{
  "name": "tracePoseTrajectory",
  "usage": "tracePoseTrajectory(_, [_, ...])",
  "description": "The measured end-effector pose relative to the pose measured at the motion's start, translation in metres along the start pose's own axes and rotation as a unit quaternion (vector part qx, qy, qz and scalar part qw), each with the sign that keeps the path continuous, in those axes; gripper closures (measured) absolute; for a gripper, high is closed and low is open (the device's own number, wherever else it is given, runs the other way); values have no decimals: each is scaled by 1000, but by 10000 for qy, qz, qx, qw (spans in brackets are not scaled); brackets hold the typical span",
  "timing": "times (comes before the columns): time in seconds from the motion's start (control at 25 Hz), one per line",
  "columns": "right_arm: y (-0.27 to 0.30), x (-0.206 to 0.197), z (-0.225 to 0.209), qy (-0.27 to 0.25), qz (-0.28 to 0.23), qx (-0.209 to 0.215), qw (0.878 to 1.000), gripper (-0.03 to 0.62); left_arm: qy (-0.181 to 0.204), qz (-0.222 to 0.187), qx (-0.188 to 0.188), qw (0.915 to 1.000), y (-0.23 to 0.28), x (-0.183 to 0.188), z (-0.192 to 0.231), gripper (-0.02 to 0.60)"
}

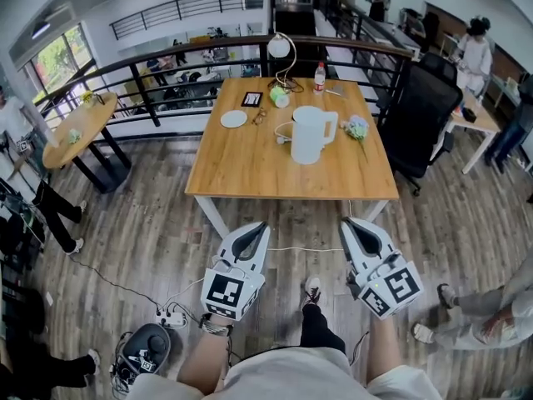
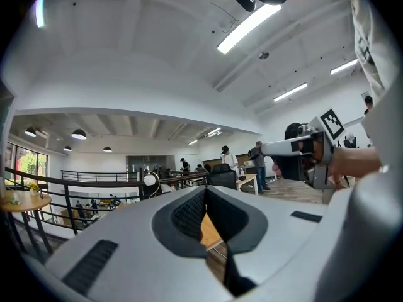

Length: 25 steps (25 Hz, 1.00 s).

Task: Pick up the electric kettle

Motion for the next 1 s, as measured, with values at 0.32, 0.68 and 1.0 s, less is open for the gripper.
tracePoseTrajectory(0.32, [65,2,-113,-120,-44,3,9999,583,55,-112,215,9997,118,6,33,577])
tracePoseTrajectory(0.68, [131,14,-227,-205,-88,38,9997,583,71,-146,334,9993,242,18,69,577])
tracePoseTrajectory(1.0, [173,5,-289,-139,62,189,9997,583,74,-83,400,9991,320,18,91,577])
Point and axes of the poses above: the fingertips, and each gripper's own axes: y forward along the fingers, z to its left, x out of its top, the point moved 4 cm from there along -y, backward along the fingers
